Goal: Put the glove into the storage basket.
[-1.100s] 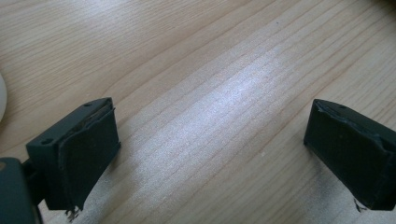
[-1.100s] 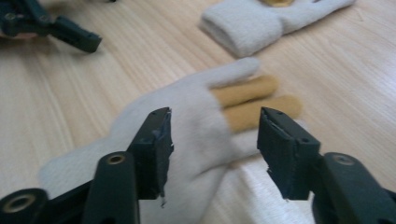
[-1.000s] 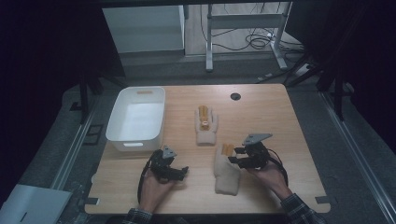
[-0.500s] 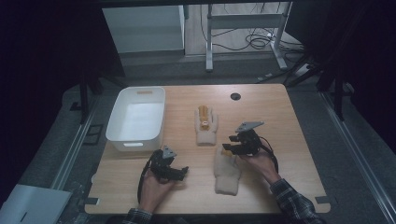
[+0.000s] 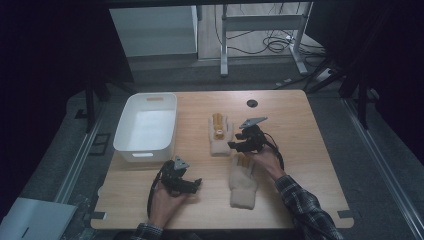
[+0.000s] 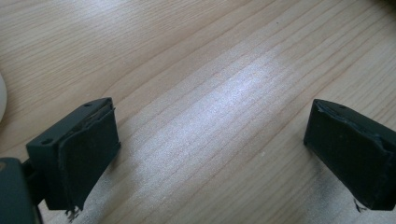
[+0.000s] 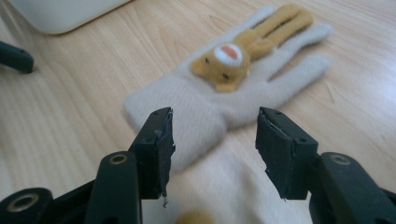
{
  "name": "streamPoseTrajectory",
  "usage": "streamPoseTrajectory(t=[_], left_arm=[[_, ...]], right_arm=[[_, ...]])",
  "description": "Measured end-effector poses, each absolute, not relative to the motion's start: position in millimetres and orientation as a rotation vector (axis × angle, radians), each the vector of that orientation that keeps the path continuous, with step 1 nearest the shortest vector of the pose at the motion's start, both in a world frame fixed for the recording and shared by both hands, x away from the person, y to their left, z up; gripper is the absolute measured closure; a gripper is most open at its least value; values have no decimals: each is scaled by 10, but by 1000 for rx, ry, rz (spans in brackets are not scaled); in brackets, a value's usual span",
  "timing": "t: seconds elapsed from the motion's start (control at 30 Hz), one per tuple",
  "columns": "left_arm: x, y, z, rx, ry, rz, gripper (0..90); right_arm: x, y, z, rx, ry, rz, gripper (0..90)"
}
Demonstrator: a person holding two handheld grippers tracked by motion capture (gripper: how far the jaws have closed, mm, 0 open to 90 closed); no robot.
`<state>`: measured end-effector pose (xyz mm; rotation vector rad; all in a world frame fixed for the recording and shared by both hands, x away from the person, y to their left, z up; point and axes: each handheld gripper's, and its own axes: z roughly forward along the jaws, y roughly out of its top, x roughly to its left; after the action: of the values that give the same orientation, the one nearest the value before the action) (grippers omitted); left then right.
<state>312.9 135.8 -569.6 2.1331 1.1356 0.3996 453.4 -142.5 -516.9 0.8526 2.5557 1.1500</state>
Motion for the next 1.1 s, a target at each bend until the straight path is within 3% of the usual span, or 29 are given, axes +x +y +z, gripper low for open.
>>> streamPoseTrajectory(t=[0.77,1.1], left_arm=[[3128,1358,-5697,2133,1131,399,31],[3128,1357,-5698,2132,1131,399,31]], right_arm=[[5027,-880,-5444,812,2571,1108,386],[5039,-837,-5504,845,2555,1061,575]])
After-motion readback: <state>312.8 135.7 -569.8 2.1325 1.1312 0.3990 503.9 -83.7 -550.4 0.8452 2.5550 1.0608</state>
